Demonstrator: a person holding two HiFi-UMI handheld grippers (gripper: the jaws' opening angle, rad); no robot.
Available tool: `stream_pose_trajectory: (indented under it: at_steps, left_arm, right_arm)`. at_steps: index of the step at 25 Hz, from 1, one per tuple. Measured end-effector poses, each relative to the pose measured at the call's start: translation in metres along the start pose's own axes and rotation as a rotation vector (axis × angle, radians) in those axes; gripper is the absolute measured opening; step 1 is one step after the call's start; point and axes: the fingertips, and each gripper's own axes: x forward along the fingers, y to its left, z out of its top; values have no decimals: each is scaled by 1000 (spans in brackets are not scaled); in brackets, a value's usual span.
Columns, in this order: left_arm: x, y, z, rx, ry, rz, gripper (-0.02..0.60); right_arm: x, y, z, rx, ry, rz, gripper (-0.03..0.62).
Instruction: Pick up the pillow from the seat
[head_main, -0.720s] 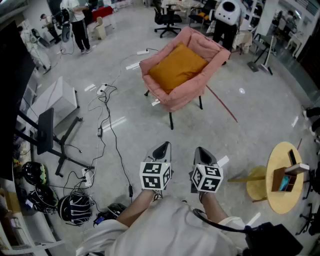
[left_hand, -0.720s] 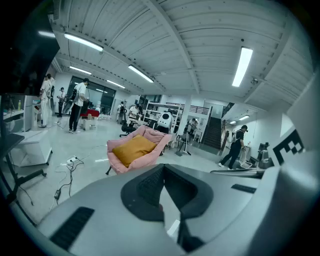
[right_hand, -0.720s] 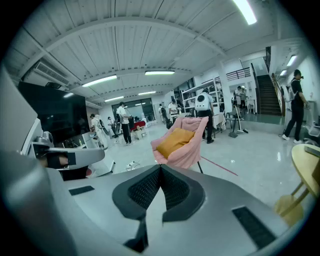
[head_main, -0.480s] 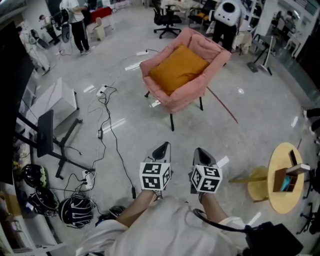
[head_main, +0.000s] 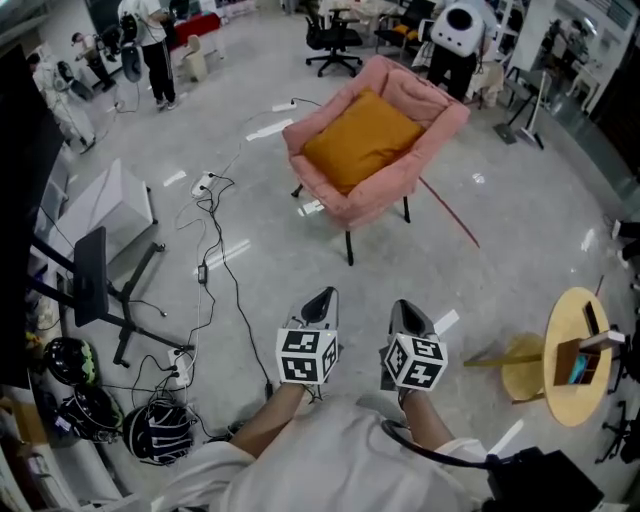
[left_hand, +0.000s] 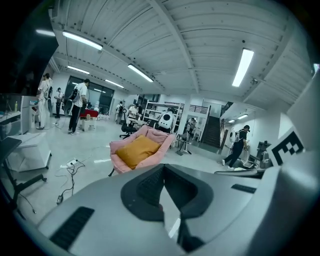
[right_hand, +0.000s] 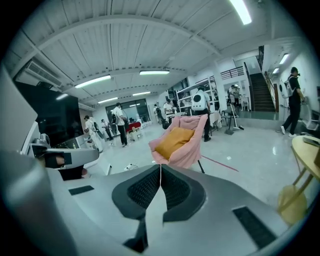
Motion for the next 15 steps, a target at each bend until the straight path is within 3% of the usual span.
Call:
stream_pose_trajectory:
  at_steps: [10,15]
  left_arm:
    - [32,18,-3,-22,19,7,8]
    - [61,36,12,-13,15,52,8]
  right_arm:
    - [35,-20,-6,25,58,-39,29]
    - [75,-27,7,18,78,-21,30]
